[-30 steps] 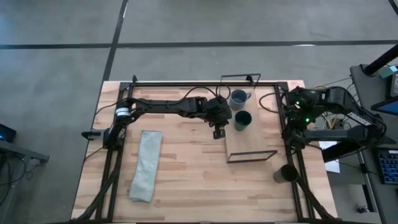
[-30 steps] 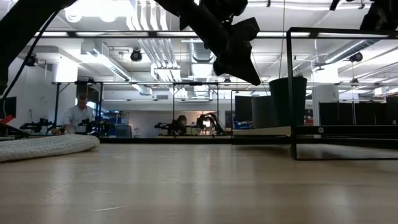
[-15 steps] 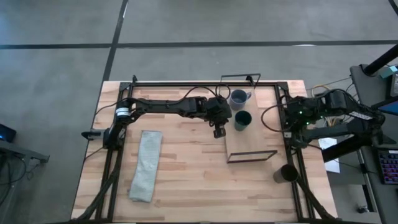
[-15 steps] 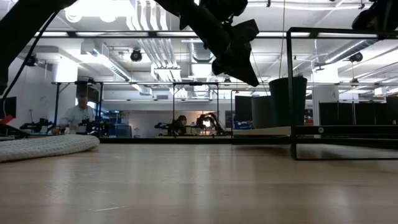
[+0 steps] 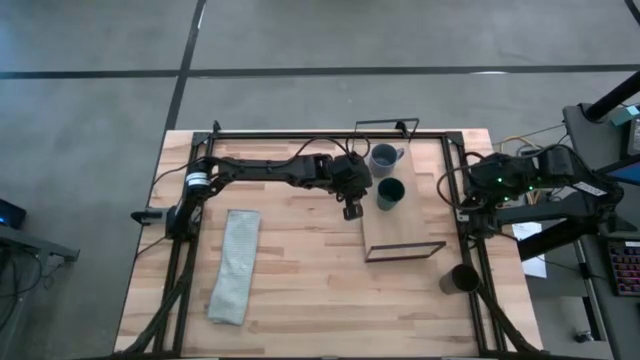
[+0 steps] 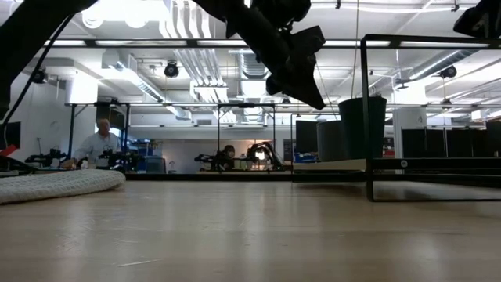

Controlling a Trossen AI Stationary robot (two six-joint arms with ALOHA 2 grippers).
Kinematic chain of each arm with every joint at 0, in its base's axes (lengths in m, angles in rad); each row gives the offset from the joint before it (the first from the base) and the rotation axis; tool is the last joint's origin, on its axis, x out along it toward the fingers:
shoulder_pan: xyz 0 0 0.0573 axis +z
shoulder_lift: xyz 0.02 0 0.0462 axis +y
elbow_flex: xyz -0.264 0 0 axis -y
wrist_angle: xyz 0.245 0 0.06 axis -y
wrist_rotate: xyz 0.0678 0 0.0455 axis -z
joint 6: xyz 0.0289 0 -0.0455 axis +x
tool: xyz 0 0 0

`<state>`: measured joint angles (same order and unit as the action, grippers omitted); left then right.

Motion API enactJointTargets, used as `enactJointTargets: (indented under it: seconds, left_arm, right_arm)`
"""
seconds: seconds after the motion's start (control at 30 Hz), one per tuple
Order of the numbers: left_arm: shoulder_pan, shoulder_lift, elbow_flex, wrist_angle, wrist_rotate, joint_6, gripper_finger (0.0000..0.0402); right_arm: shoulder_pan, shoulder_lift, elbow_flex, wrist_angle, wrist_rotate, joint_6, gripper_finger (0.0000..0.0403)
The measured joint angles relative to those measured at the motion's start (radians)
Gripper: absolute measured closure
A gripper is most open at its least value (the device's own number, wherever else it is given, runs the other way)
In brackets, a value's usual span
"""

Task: Stack small to large cups/mugs on shelf
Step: Put the black cup on the shelf

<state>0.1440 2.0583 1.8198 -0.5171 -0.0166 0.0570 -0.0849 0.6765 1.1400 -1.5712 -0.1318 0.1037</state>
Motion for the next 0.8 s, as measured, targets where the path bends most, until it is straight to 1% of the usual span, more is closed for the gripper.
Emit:
enactJointTargets:
  seconds: [0.13,0.2,0.37,0.47,0.57,0.63,0.8]
  left_arm:
    - [0.012,0.000,0.000,0.000,-0.012,0.000,0.0402]
    - [0.019,0.000,0.000,0.000,-0.017,0.000,0.0402]
    - [0.038,0.000,0.000,0.001,-0.017,0.000,0.0402]
    - [0.047,0.000,0.000,0.002,-0.017,0.000,0.0402]
    - [0.049,0.000,0.000,0.003,-0.017,0.000,0.0402]
    - [0.049,0.000,0.000,0.003,-0.016,0.000,0.0402]
    - [0.049,0.000,0.000,0.003,-0.016,0.000,0.0402]
  right_arm:
    - [0.000,0.013,0.000,0.000,0.002,-0.053,0.0330]
    - [0.000,0.027,0.000,0.000,0.040,-0.097,0.0331]
    - [0.000,0.070,0.001,0.026,0.253,-0.176,0.0331]
    - [0.000,0.106,0.025,0.056,0.386,-0.154,0.0331]
    - [0.000,0.133,0.064,0.100,0.476,-0.122,0.0334]
    - [0.000,0.147,0.100,0.135,0.499,-0.114,0.0337]
    - [0.000,0.163,0.184,0.131,0.484,-0.090,0.0346]
